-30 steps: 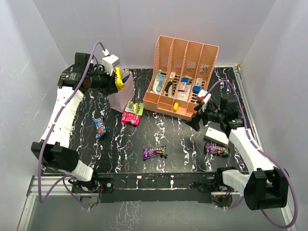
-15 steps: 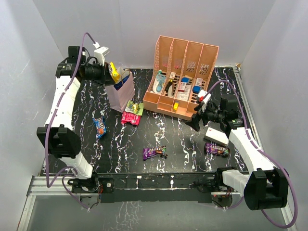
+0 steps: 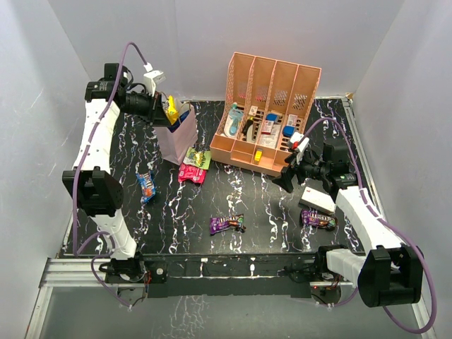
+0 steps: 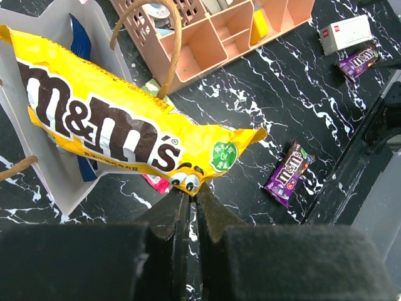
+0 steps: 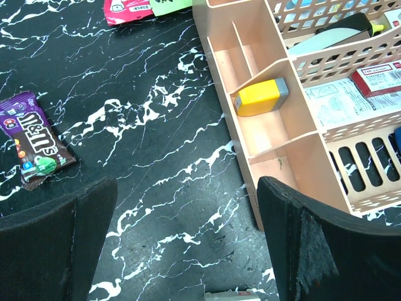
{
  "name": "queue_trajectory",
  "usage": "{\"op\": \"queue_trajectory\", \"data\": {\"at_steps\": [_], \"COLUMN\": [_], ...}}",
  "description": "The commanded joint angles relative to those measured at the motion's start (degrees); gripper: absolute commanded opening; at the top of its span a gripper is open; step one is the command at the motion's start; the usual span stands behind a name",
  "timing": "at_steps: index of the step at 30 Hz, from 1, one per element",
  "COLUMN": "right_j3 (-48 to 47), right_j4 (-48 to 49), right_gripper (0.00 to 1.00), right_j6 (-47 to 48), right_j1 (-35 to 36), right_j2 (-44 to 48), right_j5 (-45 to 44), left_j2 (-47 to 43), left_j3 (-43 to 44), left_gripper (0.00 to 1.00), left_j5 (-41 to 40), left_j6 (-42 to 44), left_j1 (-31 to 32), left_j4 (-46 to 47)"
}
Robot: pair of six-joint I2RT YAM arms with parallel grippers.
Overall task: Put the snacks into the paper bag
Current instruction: Place the snack in the paper bag.
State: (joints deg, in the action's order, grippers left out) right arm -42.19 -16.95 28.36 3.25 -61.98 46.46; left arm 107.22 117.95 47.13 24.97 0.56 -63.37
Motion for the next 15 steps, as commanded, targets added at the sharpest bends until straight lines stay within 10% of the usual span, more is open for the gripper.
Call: {"op": "queue_trajectory", "data": {"at_steps": [1, 15], "right_j3": [-0.87, -0.78], "right_j4": [1.03, 0.95], "right_gripper": [0.99, 0.98], "right_j6": [0.43, 0.51], "right_j1": [-0.26, -0.30], "right_j2": [0.35, 0.26], "right_j5": [0.30, 0.21], "left_j2": [0.59, 6.07], "left_j3": [4.03, 6.01], "left_gripper": [0.00, 0.00], "left_j5": [3.90, 2.03], "left_j6": [3.70, 2.38], "left_j1": [0.02, 0.04], "left_j4": [-4.38, -3.82]}}
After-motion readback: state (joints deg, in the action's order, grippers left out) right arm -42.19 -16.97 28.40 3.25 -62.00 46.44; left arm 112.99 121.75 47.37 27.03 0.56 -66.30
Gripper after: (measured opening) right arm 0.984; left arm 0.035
